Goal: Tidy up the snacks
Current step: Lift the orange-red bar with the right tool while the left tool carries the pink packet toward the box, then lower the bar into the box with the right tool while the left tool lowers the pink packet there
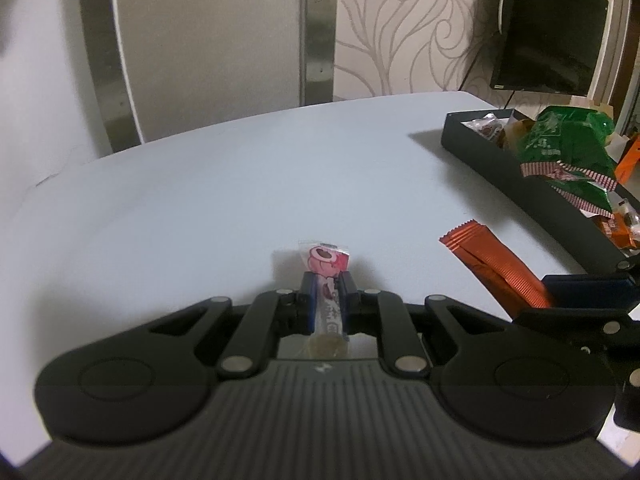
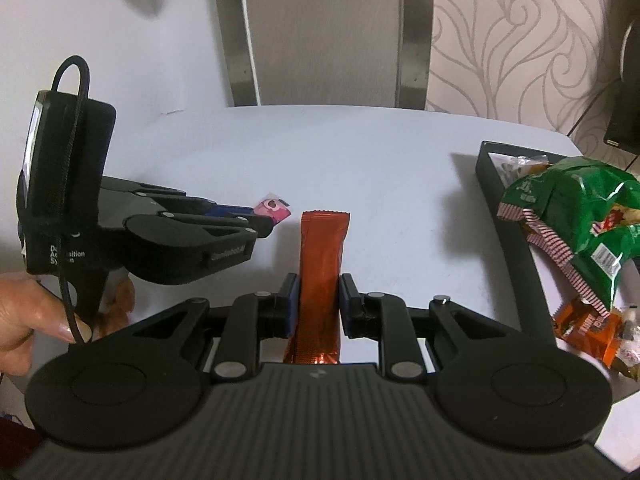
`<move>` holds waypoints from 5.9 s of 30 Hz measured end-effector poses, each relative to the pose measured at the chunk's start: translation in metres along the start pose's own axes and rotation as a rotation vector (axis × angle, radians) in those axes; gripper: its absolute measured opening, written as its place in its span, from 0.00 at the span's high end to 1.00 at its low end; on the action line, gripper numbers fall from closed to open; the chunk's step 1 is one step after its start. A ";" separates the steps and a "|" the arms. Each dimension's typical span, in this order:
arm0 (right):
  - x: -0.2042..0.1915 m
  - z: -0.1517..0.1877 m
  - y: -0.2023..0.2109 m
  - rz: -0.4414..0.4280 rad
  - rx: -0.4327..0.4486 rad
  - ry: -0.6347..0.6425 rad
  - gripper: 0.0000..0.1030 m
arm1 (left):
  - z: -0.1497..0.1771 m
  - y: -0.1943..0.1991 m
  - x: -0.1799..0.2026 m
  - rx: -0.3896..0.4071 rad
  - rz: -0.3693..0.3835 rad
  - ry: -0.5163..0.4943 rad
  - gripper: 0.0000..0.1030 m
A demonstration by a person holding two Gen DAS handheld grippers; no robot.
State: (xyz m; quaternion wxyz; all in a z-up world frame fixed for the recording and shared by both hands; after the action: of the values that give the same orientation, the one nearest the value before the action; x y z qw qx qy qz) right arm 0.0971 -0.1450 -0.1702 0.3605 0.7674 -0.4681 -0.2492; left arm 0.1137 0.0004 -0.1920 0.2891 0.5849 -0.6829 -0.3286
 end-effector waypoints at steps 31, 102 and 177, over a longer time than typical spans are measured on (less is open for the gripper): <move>0.047 0.007 0.036 0.054 0.063 -0.120 0.76 | -0.037 -0.006 0.057 0.020 0.071 -0.099 0.86; 0.165 0.013 0.091 0.181 0.147 -0.307 0.76 | -0.147 -0.021 0.188 0.118 0.172 -0.260 0.86; 0.219 0.019 0.043 0.233 -0.018 -0.358 0.76 | -0.173 -0.086 0.230 0.020 0.239 -0.336 0.82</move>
State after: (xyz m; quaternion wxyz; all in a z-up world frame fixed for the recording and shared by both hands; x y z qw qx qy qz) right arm 0.1560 -0.3602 -0.1579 0.3050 0.6482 -0.6080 -0.3422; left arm 0.2669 -0.2552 -0.1506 0.2021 0.4397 -0.7893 -0.3780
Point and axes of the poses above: each gripper's, at about its wrist camera, not at the fingertips, and y roughly against the way its jaws point, x to its right, z to its underside, the point moved 8 cm from there along -y, roughly the way its jaws point, and after that the axes turned 13 degrees about -x, right-handed, at the moved point
